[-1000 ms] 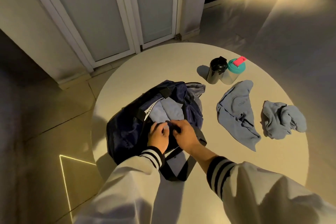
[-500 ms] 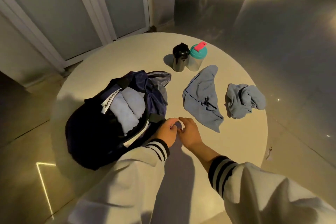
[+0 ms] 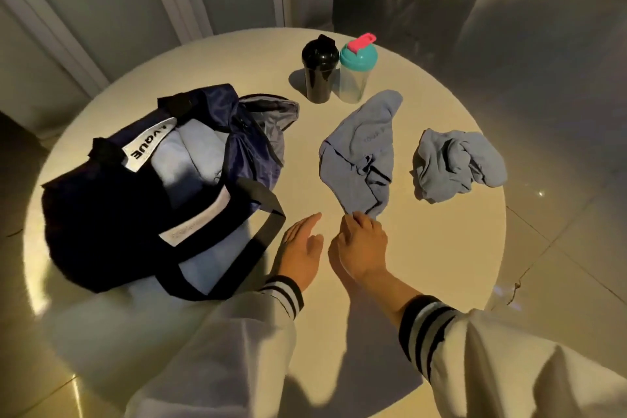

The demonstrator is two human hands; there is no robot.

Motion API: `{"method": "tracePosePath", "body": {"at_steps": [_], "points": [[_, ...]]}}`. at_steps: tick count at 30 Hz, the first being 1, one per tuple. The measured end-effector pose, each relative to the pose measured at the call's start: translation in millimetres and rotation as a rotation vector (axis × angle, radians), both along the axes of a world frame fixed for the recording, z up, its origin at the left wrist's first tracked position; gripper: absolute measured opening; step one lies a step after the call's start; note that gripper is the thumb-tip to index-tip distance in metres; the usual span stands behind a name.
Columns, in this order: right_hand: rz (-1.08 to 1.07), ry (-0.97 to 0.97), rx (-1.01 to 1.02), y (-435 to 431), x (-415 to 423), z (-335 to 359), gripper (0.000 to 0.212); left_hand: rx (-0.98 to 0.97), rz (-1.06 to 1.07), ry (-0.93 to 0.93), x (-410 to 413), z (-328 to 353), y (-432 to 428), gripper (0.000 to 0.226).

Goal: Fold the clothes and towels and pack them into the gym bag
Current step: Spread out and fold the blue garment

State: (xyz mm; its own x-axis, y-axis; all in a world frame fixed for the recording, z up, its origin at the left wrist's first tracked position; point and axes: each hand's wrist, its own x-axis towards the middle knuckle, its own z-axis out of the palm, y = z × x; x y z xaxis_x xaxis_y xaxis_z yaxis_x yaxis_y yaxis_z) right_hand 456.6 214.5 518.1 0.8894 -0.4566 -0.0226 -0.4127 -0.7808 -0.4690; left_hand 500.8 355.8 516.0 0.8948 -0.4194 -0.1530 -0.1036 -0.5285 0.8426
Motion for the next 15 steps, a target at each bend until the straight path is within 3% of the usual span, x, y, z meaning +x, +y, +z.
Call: {"method": "tracePosePath", "body": {"at_steps": [3,8,15], "points": [[0.089,-0.235,0.149,30.0,-17.3,-14.8,0.041,-0.148,0.127,-0.002,-3.1,-10.9,-0.9,0.039],[0.216,-0.316,0.128,50.4,-34.3,-26.3,0.044,-0.155,0.114,-0.134,-3.4,-13.1,2.2,0.034],[0.172,-0.527,0.355,54.1,-51.2,-14.7,0.038,-0.164,0.137,-0.294,-17.6,-14.9,13.5,0.032]]}}
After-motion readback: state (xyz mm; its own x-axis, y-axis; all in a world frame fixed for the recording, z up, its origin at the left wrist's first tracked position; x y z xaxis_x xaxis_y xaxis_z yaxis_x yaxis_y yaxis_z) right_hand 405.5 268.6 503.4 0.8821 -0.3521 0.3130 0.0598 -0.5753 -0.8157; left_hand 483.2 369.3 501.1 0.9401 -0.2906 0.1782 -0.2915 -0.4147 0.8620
